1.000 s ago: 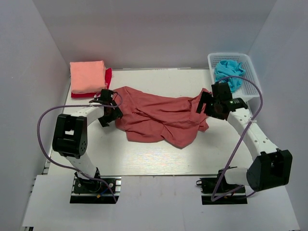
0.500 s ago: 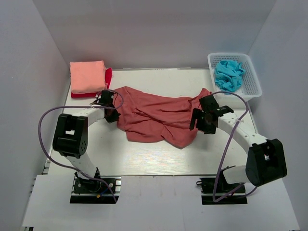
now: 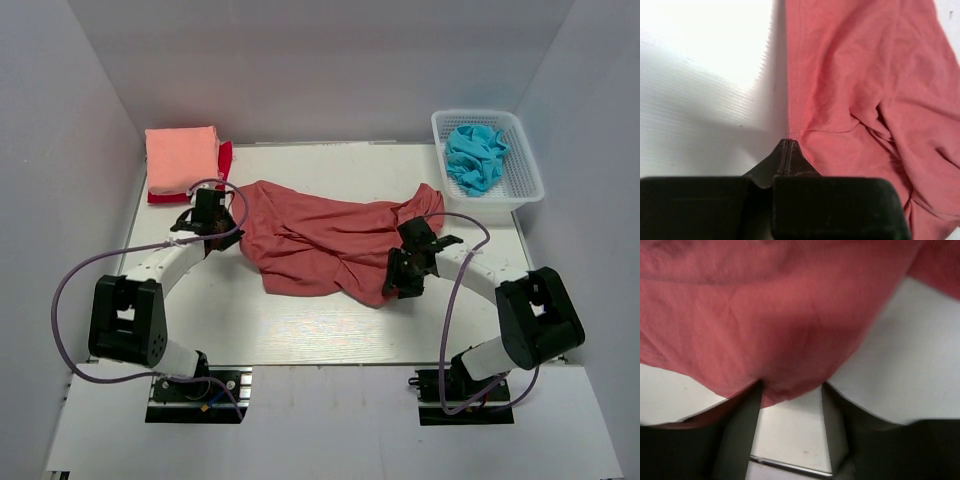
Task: Fold and stack the t-shirts
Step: Flatten out the tshirt
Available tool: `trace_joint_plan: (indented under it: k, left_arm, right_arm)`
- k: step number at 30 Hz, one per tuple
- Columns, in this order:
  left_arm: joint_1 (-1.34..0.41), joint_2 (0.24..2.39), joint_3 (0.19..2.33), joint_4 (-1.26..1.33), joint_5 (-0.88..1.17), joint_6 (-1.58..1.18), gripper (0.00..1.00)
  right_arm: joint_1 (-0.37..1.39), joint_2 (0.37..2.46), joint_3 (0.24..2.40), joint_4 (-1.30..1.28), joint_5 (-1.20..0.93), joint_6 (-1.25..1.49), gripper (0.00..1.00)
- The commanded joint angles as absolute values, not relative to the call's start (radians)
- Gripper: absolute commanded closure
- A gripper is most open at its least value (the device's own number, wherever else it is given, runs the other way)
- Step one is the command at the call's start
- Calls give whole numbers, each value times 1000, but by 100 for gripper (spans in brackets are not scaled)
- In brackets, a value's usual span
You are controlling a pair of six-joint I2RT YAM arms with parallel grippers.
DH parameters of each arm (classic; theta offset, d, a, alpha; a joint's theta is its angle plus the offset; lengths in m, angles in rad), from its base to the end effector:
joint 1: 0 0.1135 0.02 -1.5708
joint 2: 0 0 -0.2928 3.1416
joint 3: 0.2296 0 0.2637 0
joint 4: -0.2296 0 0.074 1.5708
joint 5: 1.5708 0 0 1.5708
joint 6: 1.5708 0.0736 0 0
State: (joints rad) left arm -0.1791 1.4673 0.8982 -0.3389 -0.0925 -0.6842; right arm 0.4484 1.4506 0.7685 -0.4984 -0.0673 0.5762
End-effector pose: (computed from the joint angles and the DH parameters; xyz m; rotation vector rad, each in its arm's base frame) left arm 0.3250 -0.0519 0.2008 -0.6607 2.4017 -0.2539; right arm 0.2485 0.1250 0.1525 0.1609 2.8080 0.3550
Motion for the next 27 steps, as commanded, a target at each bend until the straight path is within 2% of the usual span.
trace_joint_plan:
  k: [1, 2, 4, 5, 7, 11, 14, 20, 24, 25, 26, 27]
  left_arm:
    - [-184, 1413, 887, -322, -80, -678, 100]
    - [-184, 1399, 887, -322, -80, -678, 100]
    - [-184, 1370, 887, -313, -67, -678, 100]
    - [-184, 1359, 897, -313, -67, -678, 100]
    - [-184, 1323, 922, -322, -67, -666, 100]
    - [-184, 1238, 983, -342, -80, -647, 100]
    - [-184, 1186, 1046, -351, -115, -634, 100]
    - [-184, 1080, 1213, -371, -235, -568, 100]
    - [-184, 1091, 1308, -491, -258, -557, 100]
    - [-184, 1106, 1308, -511, -232, -557, 96]
    - [-184, 1124, 1298, -523, -162, -557, 58]
    - [-184, 1137, 1276, -534, -131, -543, 32]
  right_arm:
    - [453, 1468, 765, -411, -35, 615, 54]
    - [453, 1474, 768, -400, -35, 617, 61]
    - [451, 1471, 770, -393, -17, 652, 92]
    - [451, 1447, 767, -394, -12, 640, 100]
    - [451, 1415, 797, -434, 64, 646, 100]
    - [446, 1211, 902, -602, 188, 623, 100]
    - [440, 1126, 1040, -688, 387, 591, 100]
    - [430, 1097, 1378, -776, 671, 517, 100]
    - [430, 1095, 1474, -721, 655, 446, 100]
    - [428, 1094, 1470, -707, 635, 434, 100]
    - [429, 1088, 1450, -686, 600, 425, 100]
    - [428, 1086, 1437, -680, 562, 420, 100]
